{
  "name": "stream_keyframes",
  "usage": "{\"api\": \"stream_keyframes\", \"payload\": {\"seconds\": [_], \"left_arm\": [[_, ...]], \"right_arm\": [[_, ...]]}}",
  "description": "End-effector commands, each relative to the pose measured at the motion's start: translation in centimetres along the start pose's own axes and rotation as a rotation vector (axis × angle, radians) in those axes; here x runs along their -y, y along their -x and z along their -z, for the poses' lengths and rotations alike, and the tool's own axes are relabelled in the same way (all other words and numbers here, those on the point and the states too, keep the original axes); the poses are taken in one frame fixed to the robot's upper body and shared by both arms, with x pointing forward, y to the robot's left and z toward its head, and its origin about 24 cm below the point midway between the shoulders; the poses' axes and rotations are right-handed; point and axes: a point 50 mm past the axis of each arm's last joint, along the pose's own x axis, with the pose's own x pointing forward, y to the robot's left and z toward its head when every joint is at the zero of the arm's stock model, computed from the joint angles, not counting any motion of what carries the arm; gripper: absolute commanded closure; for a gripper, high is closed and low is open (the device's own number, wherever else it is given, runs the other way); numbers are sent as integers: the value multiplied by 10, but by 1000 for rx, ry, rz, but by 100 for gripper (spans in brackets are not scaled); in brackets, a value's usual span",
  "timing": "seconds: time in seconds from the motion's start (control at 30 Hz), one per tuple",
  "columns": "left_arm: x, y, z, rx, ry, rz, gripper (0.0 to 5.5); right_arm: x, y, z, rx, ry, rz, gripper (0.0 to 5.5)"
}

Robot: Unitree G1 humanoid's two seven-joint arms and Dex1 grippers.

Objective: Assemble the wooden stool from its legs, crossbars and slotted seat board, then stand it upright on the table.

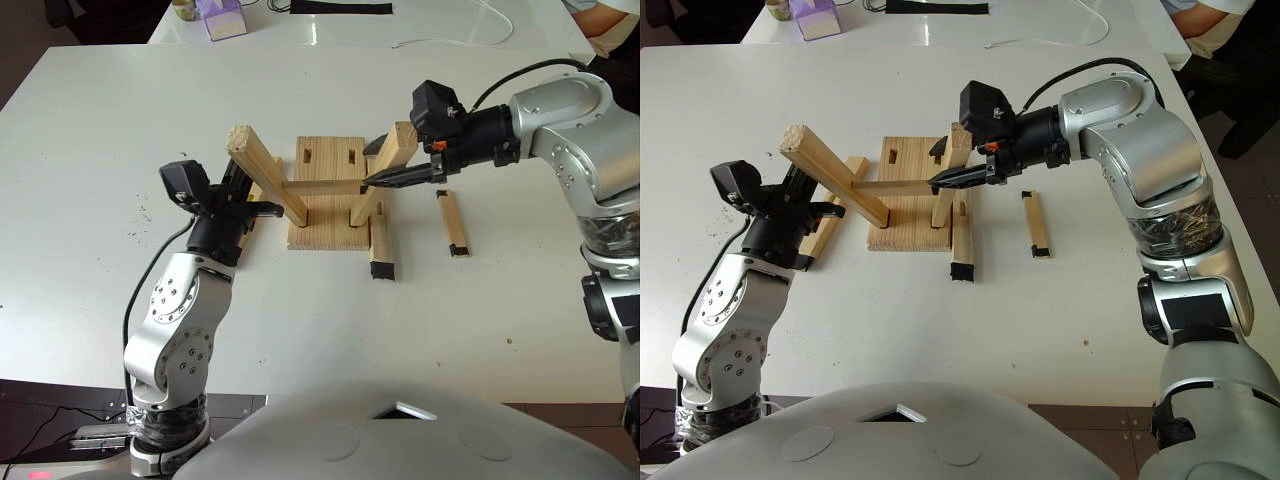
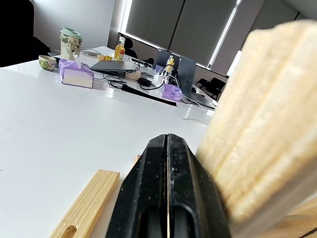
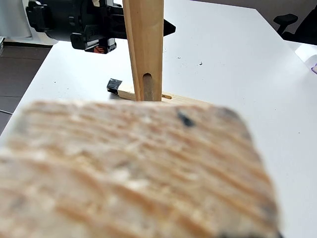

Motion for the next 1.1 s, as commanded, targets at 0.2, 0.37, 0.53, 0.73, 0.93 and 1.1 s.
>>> {"api": "stream_keyframes", "payload": {"seconds": [0.2, 0.37, 0.53, 0.73, 0.93, 1.1], "left_arm": [[17, 15, 37, -174, 106, 251, 550], [-9, 18, 26, -112, 96, 193, 550], [-24, 19, 14, -85, 61, 175, 550], [-36, 21, -5, -6, 65, 155, 550], [-60, 32, -21, 14, 7, 40, 550], [-57, 22, -14, -3, 6, -20, 550]], "right_arm": [[-17, -24, 6, 111, 27, -24, 305], [-18, -8, 6, 158, 34, 21, 226], [-17, 9, 4, 194, -2, 88, 177], [-20, 47, 10, 256, -40, 199, 177], [-35, 108, -9, 523, -112, 281, 177], [-37, 109, 20, 424, -188, 469, 177]]}}
